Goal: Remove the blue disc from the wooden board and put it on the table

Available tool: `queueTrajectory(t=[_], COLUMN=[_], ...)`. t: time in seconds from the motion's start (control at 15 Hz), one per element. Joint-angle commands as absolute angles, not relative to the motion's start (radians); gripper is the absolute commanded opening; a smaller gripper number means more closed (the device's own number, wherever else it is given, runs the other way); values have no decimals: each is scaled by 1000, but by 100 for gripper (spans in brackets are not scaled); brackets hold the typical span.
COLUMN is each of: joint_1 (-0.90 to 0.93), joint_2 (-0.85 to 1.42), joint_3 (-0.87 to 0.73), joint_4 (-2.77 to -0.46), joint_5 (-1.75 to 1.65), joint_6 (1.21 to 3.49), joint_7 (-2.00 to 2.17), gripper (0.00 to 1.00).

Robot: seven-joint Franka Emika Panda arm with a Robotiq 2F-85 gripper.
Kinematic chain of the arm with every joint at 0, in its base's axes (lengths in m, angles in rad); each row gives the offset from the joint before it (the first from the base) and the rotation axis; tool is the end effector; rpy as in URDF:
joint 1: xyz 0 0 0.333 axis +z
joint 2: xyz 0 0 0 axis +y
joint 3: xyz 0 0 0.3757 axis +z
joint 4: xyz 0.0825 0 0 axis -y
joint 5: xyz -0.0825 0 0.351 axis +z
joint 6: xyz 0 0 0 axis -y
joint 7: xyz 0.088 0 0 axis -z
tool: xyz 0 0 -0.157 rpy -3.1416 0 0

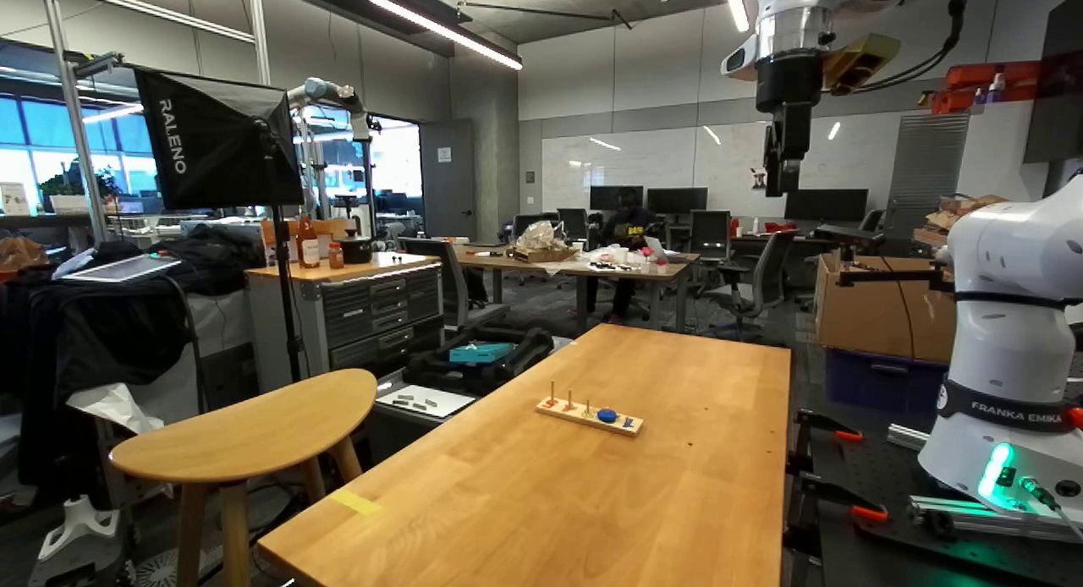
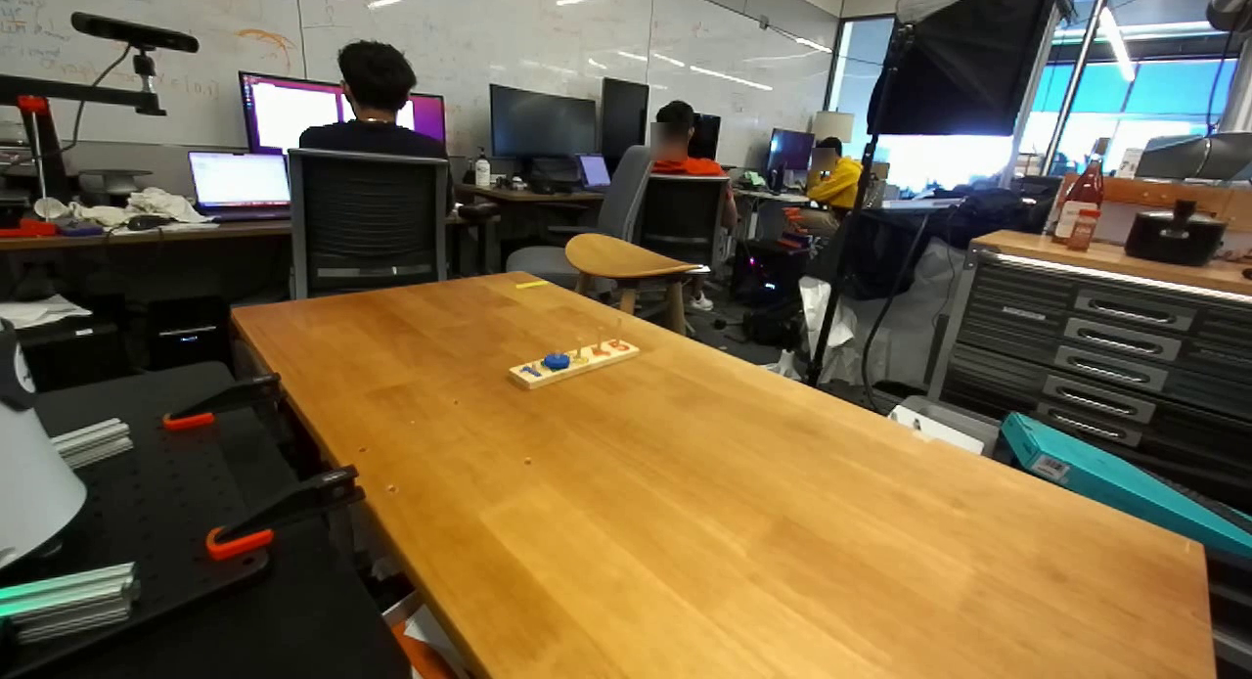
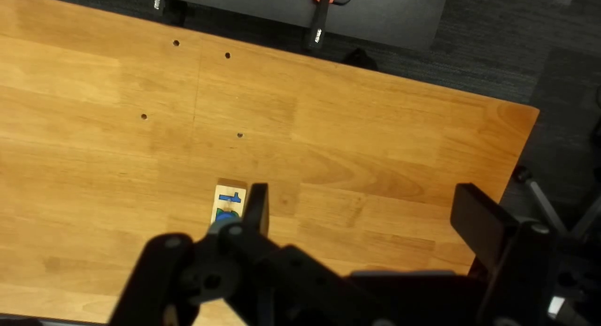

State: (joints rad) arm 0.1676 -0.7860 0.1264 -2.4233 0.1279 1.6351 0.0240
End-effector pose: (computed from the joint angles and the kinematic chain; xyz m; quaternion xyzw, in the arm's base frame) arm 0.2190 0.0983 0.5563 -0.9935 -0.1119 0.0056 0.0185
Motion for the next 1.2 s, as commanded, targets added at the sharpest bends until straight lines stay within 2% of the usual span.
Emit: queueTrajectory(t=[0.0, 0.67, 1.13], joint_1=[147, 79, 48], joint_2=[-720, -197, 58], joint_3=[147, 142, 95], joint_4=[-2422, -2350, -2334], joint_5=[120, 21, -120], joint_6=[1703, 2273, 2480], joint_7=[31, 87, 183], gripper=[100, 100, 100])
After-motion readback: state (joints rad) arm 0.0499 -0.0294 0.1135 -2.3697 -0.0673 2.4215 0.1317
